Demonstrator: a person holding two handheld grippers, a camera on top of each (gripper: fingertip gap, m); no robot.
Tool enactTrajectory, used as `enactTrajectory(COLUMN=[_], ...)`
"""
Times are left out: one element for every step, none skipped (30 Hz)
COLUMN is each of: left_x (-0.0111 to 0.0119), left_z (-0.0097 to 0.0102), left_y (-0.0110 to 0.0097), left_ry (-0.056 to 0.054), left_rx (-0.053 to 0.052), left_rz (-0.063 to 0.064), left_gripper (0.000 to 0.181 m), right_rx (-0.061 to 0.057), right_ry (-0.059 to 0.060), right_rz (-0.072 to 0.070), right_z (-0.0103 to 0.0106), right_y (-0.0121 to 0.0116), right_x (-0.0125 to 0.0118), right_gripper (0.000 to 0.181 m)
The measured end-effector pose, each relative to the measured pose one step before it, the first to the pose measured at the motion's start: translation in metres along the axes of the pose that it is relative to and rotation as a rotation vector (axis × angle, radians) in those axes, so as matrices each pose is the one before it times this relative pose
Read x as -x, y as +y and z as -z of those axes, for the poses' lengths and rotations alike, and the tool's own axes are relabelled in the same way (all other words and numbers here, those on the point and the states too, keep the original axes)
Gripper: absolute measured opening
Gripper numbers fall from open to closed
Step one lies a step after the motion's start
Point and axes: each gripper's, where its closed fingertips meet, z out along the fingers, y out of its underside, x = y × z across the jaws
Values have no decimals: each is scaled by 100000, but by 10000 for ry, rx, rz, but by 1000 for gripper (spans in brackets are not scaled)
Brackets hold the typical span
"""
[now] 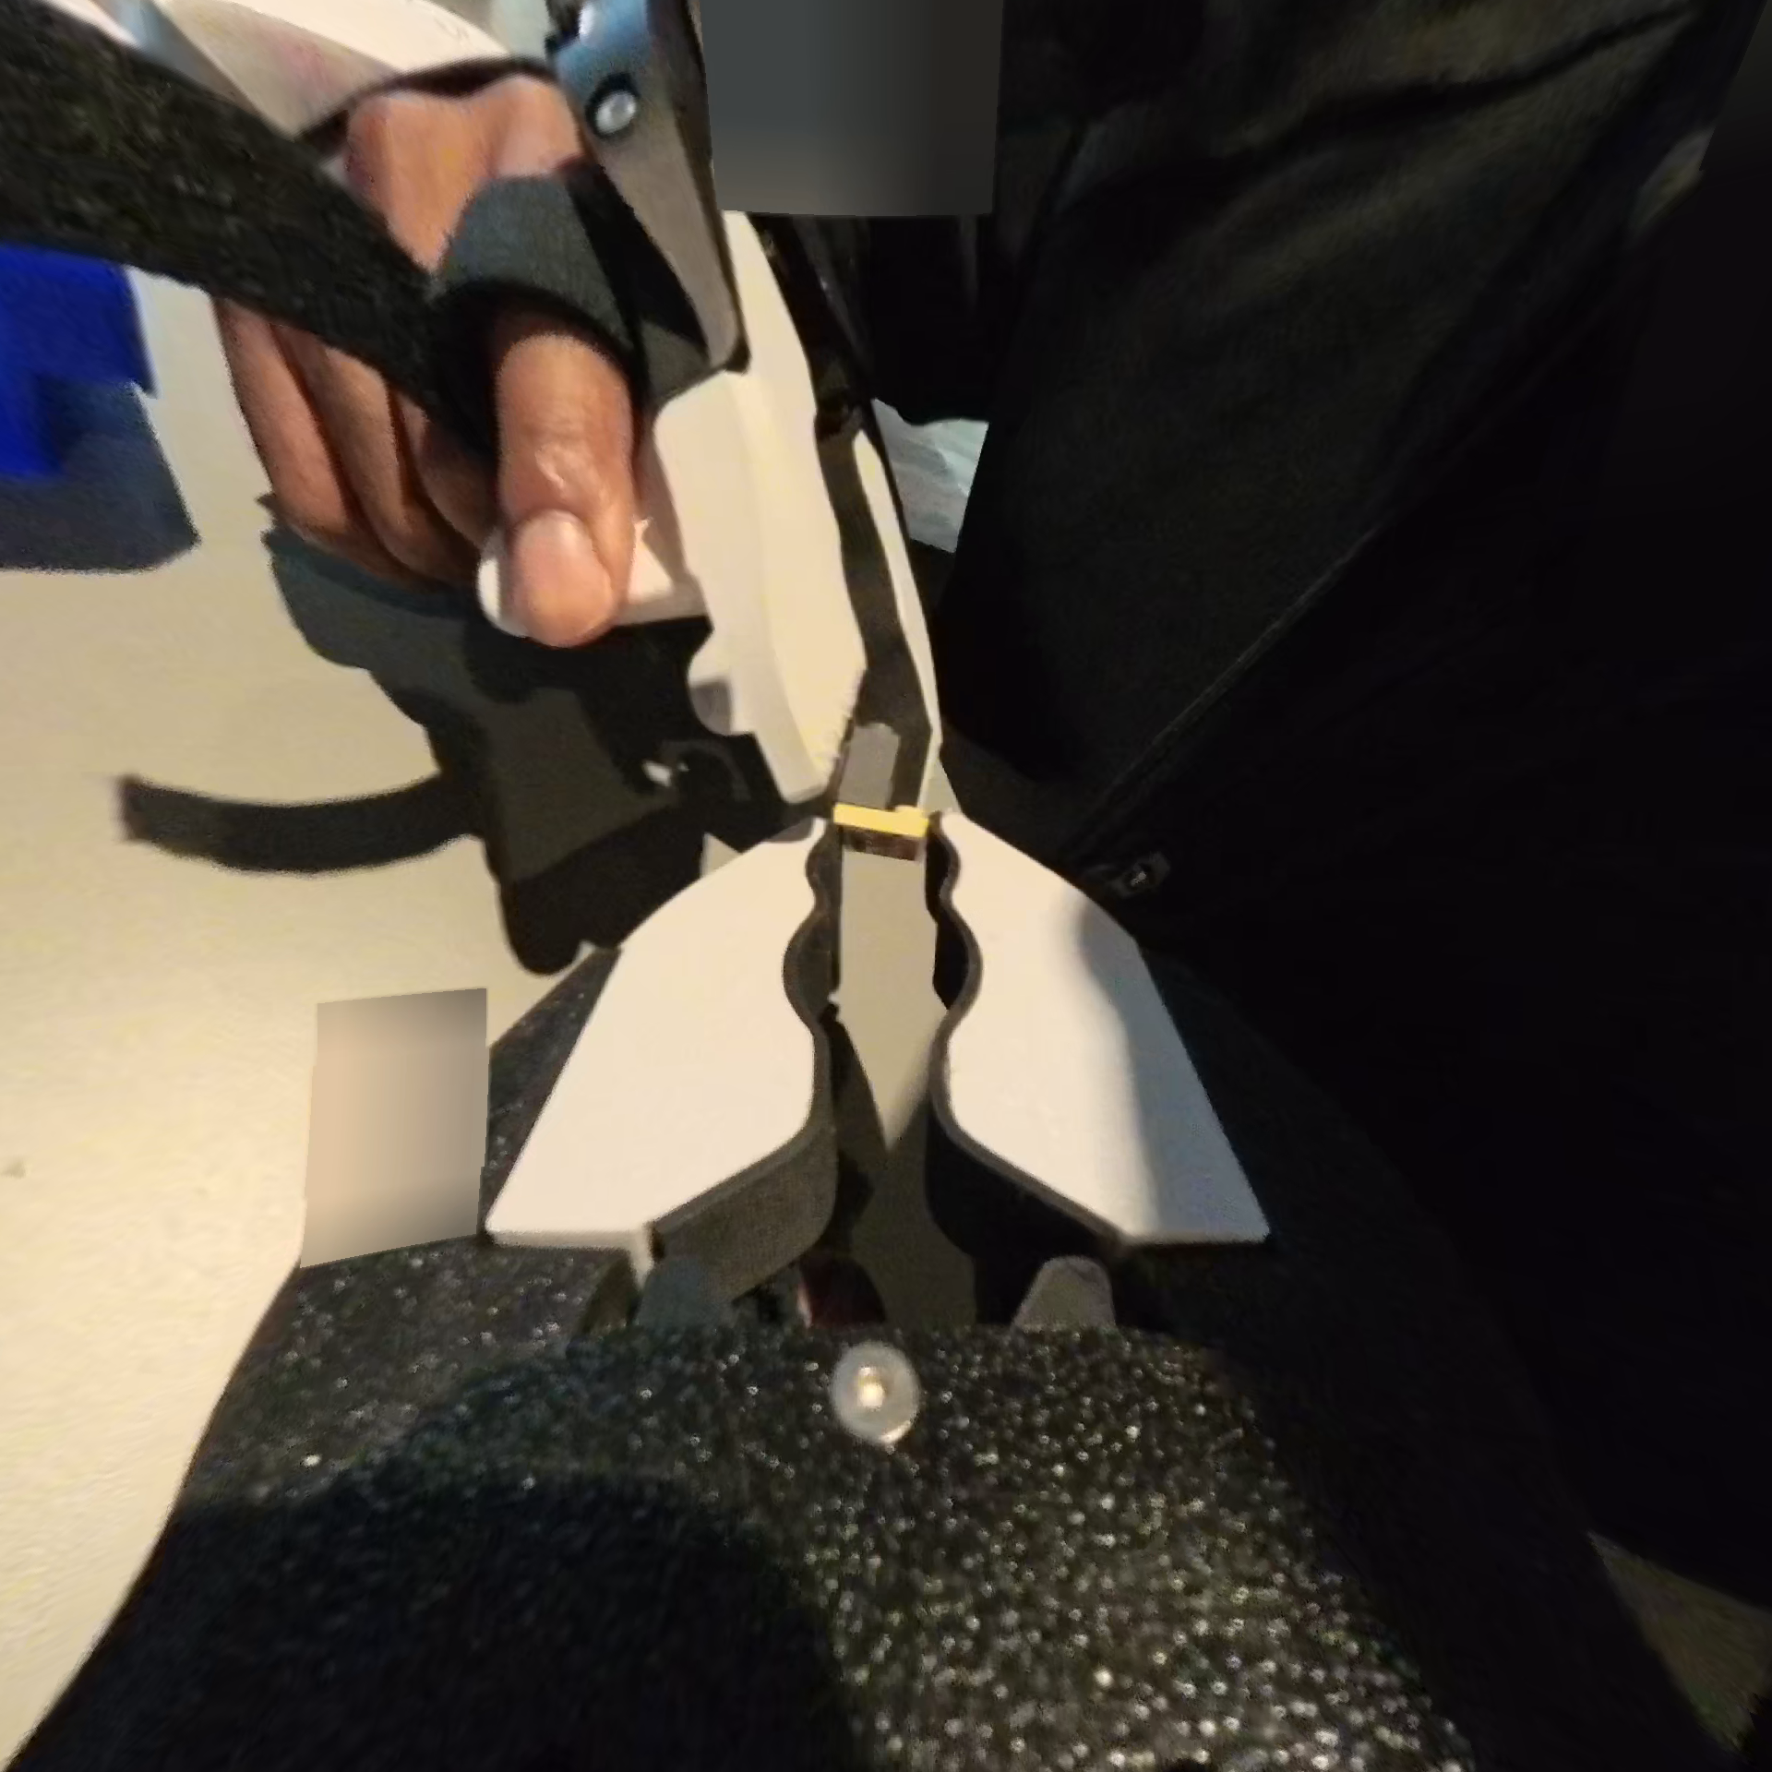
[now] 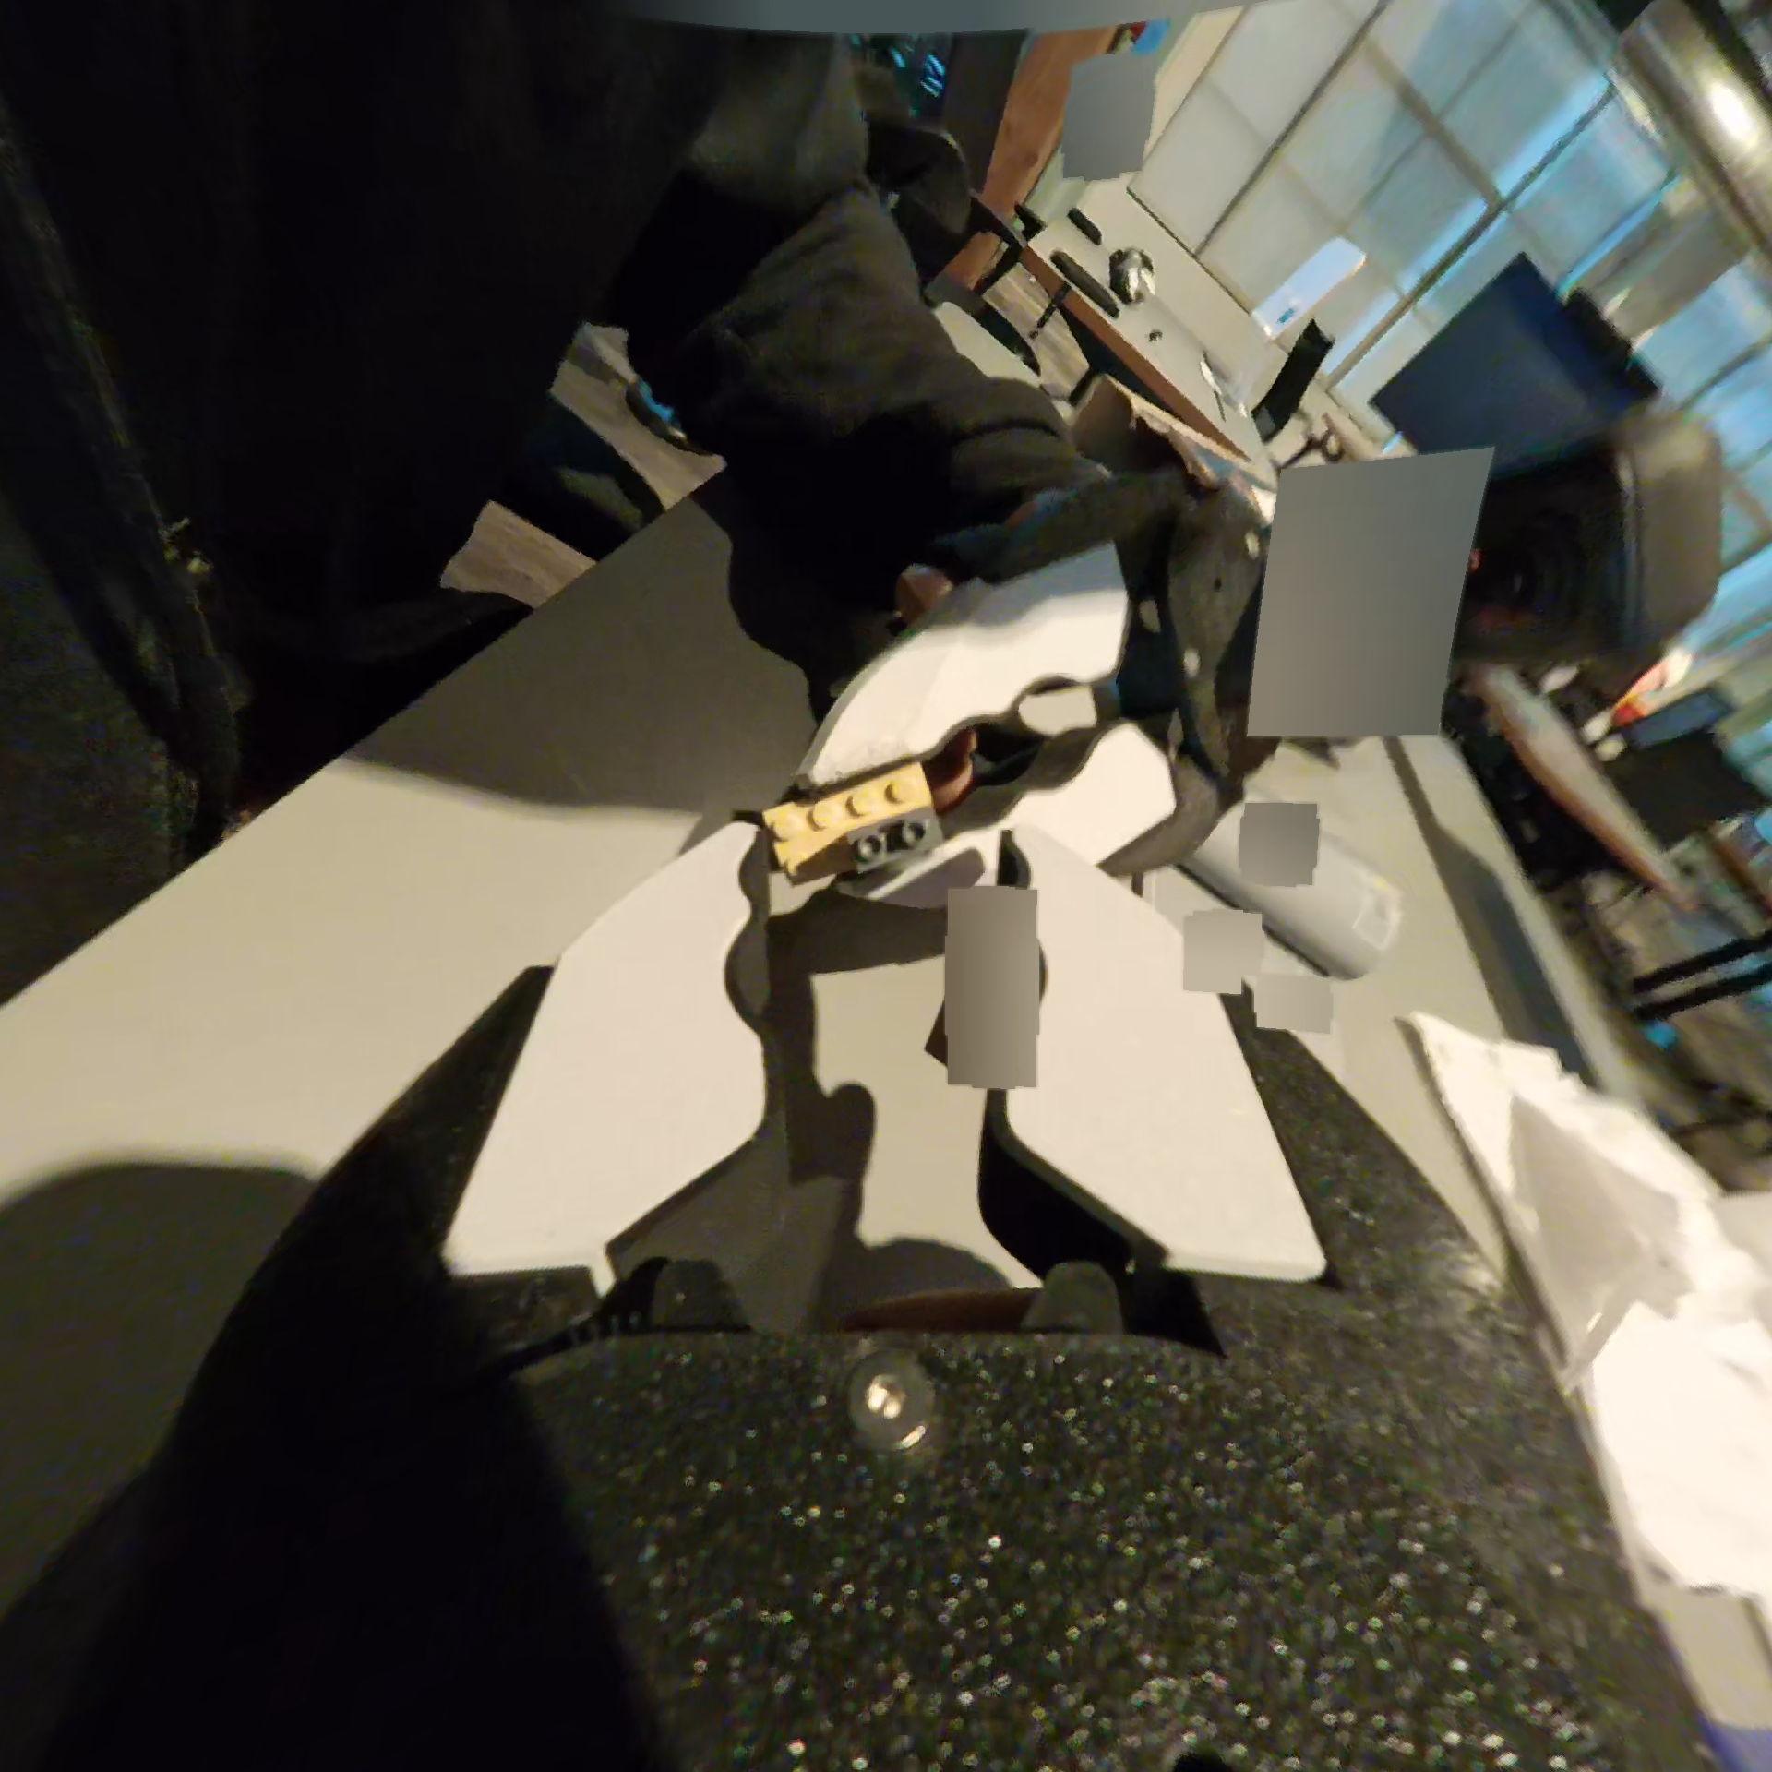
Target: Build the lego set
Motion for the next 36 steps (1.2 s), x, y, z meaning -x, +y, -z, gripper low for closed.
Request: enactTrajectory(left_x=[55,110,222,226,297,332,495,654,476,334,163,-108,-113,133,12,-119,-46,-42,-53,7,99,114,131,86,85,59,28,-20,-49,-51,-31,-21,29,60,85,45], left_z=[183,257,323,366,395,384,333,254,155,72,24,-43,-111,-145,-124,-114,-95,-46,-26,-22,-8,20,29,25,23,-6,-37,-54,-72,-71,-70,-58,-49,-32,-29,-12], left_y=[-270,-325,-291,-292,-333,-324,-302,-235,-99,-112,-247,-292,-158,-87,-16,-18,-73,-165,-284,-311,-262,-206,-129,-58,-17,16,75,96,75,66,49,-4,-76,-110,-16,4], left_ry=[-108,-179,-291,-333,-418,-503,-650,-748,-610,-536,-451,-241,-193,-353,-253,-139,-138,-107,-44,-50,-82,-89,-98,-63,-75,-86,-77,-52,-42,-32,-42,-44,-52,-61,-67,-36], left_rx=[-134,-153,-124,-118,-107,-46,-14,57,121,89,-32,-78,-5,18,24,1,-67,-125,-204,-220,-195,-159,-109,-71,-36,-4,38,64,49,45,32,-7,-57,-70,-23,-15], left_rz=[-112,-189,-311,-431,-542,-763,-967,-1003,-970,-978,-982,-793,-628,-623,-613,-497,-353,-228,-101,9,53,18,-19,-18,-53,-120,-149,-153,-149,-108,-79,-44,14,56,43,-4], left_gripper=[15,15,15,15,15,16,15,16,16,16,16,16,16,16,16,16,16,16,16,16,16,16,16,17,17,17,16,16,16,16,16,16,16,16,16,16], right_rx=[-14,-124,-213,-223,-220,-256,-252,-251,-230,-106,-108,-108,-2,61,120,138,7,-119,-130,-112,-81,-25,-4,-87,-143,-102,-56,-37,-11,-40,-63,-68,-77,-90,-51,-20], right_ry=[40,64,64,30,26,-150,-236,-201,-175,-142,-48,-29,-141,-258,-238,-188,-168,-241,-258,-213,-158,-94,-67,-58,-94,-119,-53,-10,1,7,6,3,44,0,12,25], right_rz=[-408,-499,-615,-785,-933,-995,-996,-897,-779,-721,-569,-435,-415,-418,-362,-264,-234,-232,-240,-204,-144,-101,-68,-73,-109,-123,-78,-29,16,51,32,26,42,39,34,31], right_z=[116,203,278,279,249,202,145,118,77,14,11,43,-11,-64,-125,-145,-119,-90,-70,-68,-32,-25,-18,-13,-16,-40,-69,-63,-58,-29,1,15,48,50,26,5], right_y=[65,-78,-199,-243,-250,-324,-330,-340,-311,-130,-125,-82,61,192,303,340,142,-50,-98,-108,-76,10,40,-90,-160,-116,-57,-4,31,-9,-77,-82,-105,-113,-79,-17], right_x=[-287,-389,-458,-502,-538,-293,-129,-104,-71,-133,-236,-189,-20,153,150,118,117,258,270,215,150,76,21,39,85,113,38,-13,-8,-4,18,13,-59,15,6,-19], right_gripper=[48,51,51,51,52,53,53,55,56,56,57,57,57,57,58,59,60,60,58,57,55,54,53,52,50,49,49,49,46,43,40,36,31,31,30,30])
